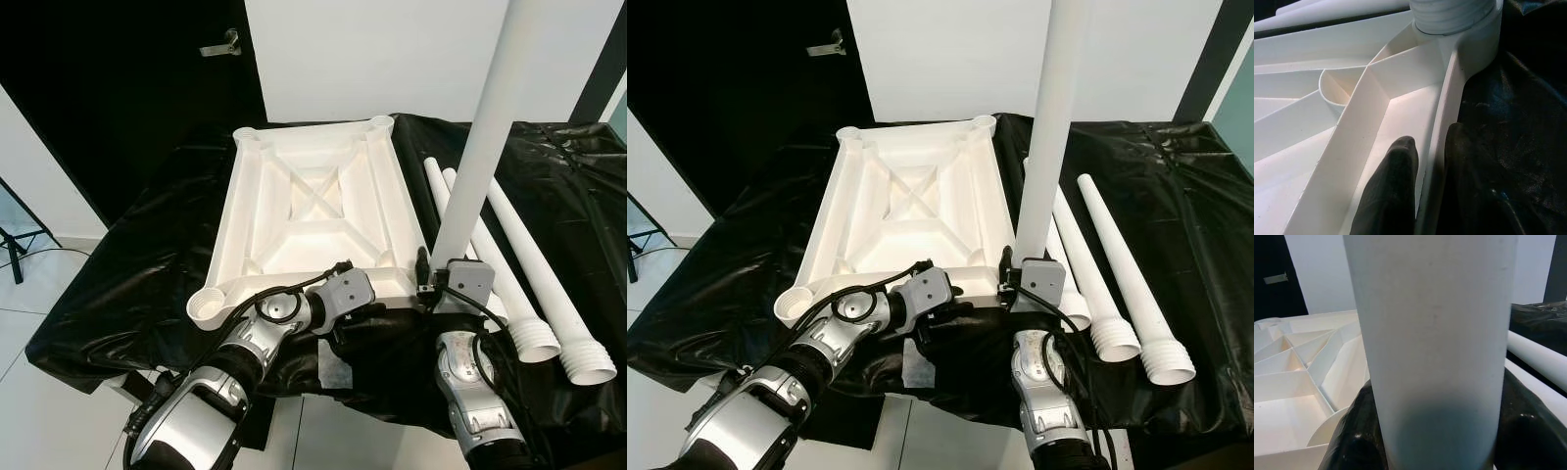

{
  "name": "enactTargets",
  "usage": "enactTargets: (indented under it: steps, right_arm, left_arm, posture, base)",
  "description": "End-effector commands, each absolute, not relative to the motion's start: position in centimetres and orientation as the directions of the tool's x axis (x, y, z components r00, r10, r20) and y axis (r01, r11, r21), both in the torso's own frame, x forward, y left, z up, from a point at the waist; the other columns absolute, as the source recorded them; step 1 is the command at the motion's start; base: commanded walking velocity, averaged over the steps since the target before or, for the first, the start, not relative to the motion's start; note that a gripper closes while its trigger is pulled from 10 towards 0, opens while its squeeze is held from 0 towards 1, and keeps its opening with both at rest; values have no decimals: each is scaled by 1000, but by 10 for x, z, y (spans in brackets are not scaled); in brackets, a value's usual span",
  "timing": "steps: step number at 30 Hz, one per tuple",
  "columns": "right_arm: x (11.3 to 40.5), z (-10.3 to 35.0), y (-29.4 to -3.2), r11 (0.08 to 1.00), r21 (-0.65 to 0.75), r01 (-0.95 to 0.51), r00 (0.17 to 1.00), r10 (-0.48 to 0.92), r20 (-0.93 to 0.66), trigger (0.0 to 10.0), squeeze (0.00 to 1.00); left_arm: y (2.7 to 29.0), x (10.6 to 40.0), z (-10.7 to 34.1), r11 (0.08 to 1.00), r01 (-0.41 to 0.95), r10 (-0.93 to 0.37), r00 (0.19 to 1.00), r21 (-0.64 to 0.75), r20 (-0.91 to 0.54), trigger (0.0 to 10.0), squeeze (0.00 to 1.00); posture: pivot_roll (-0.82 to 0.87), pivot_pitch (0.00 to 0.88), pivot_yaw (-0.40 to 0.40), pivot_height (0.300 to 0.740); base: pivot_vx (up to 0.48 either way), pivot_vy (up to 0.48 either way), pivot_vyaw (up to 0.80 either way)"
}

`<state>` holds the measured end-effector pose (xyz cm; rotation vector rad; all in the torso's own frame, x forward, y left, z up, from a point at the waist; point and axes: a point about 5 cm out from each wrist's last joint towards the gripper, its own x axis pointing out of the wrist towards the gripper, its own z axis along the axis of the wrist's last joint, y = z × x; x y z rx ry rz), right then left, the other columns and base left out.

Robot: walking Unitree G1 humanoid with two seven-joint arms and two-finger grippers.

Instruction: Building children table

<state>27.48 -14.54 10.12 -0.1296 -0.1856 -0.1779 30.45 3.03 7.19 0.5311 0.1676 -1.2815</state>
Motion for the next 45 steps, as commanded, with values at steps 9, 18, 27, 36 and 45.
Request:
enactTargets:
  steps: [9,18,27,36,45]
  right_arm:
    - [274,82,-142,976,-164,-143,988,150,36,10000,1000]
    - [284,102,-161,855,-339,-392,908,420,9,10000,0]
    - [276,103,-166,763,-311,-567,814,576,-72,0,0]
    - [271,87,-157,756,-245,-607,793,596,-124,0,0]
    - [276,84,-165,977,-178,-121,991,128,26,0,0]
  left_arm:
    - [42,273,24,68,994,-795,107,88,-597,10000,0]
    - [42,272,22,61,995,-793,99,83,-601,10000,0]
    - [41,272,23,64,994,-796,102,84,-597,10000,0]
    - [44,271,22,69,994,-792,105,82,-602,10000,0]
    - [44,273,22,65,994,-790,104,87,-604,10000,0]
  posture:
    - [-62,3,43,740]
    - [-75,5,48,740]
    - [-67,5,43,740]
    - [-64,4,46,740]
    - [-61,0,47,740]
  base:
    - [0,0,0]
    - [0,0,0]
    - [0,0,0]
    - [0,0,0]
    - [0,0,0]
